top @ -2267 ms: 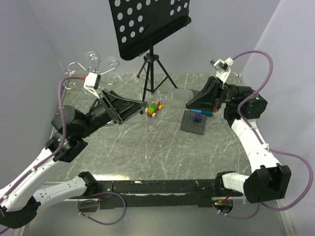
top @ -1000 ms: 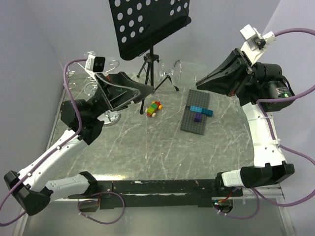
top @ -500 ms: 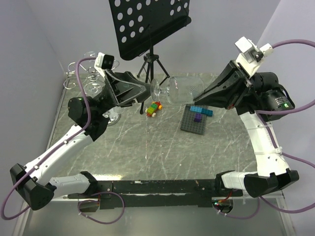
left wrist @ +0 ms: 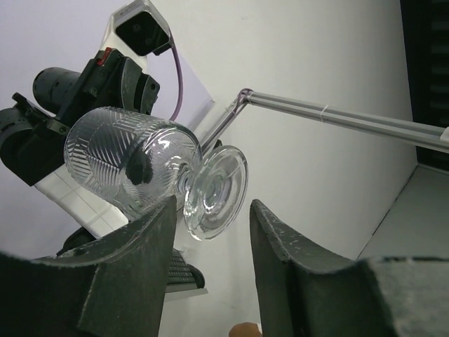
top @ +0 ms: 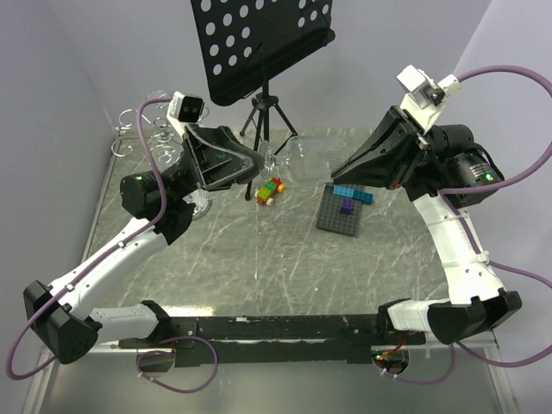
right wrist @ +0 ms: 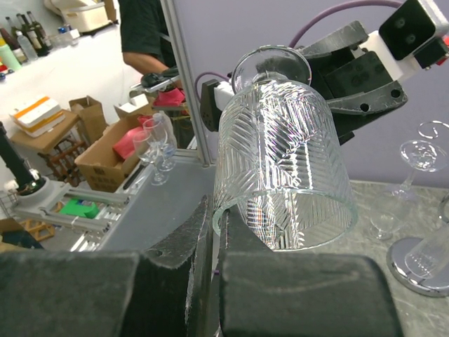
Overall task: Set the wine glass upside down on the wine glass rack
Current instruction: Adjust the wine glass.
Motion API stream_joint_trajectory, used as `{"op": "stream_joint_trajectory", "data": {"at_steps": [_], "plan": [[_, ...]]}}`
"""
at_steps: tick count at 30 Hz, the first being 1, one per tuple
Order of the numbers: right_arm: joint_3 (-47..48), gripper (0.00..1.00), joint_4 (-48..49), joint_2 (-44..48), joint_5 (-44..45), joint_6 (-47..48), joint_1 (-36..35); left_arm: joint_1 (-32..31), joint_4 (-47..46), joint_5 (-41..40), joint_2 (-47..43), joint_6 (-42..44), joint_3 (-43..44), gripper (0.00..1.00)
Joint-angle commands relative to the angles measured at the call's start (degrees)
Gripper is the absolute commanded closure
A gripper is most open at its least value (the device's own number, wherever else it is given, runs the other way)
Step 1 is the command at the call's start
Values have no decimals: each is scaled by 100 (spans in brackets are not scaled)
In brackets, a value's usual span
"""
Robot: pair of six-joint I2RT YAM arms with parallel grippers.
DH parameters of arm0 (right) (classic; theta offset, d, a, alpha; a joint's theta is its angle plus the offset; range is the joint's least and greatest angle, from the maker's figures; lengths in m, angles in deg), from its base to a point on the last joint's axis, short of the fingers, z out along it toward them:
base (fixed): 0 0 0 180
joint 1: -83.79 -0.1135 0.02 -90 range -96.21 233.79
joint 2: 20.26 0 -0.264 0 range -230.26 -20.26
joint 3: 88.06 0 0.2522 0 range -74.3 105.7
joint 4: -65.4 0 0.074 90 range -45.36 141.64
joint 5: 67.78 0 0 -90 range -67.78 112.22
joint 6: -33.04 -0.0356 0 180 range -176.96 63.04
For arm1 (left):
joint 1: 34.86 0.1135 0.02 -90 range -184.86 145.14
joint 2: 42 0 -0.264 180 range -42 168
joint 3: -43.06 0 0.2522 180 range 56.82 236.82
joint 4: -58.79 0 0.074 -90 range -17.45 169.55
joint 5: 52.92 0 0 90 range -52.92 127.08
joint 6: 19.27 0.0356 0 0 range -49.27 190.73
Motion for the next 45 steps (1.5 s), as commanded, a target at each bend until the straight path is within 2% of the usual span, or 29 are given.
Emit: {"op": "stream_joint_trajectory", "data": {"at_steps": [1, 10, 19, 32, 36, 40, 45], "plan": [[5, 100, 1776, 48, 536, 133, -92, 13, -437, 143, 68, -188, 210, 52], [-65, 100, 1926, -31, 720, 36, -136, 13, -1042, -24, 33, -399, 78, 66], [-21, 100, 1926, -128, 870, 151, -312, -57, -1412, -103, 94, -575, 166, 66], [-82, 100, 1917, -242, 923, 230, -435, -66, -1351, -183, 68, -522, 254, 69], [-153, 100, 1926, -251, 931, 256, -470, -66, -1386, -191, 76, -548, 280, 74], [-188, 100, 1926, -251, 940, 274, -479, -66, -1474, -174, 85, -557, 315, 99], [-267, 98, 1882, -233, 949, 300, -479, -66, -1500, -288, 6, -452, 210, 99]]}}
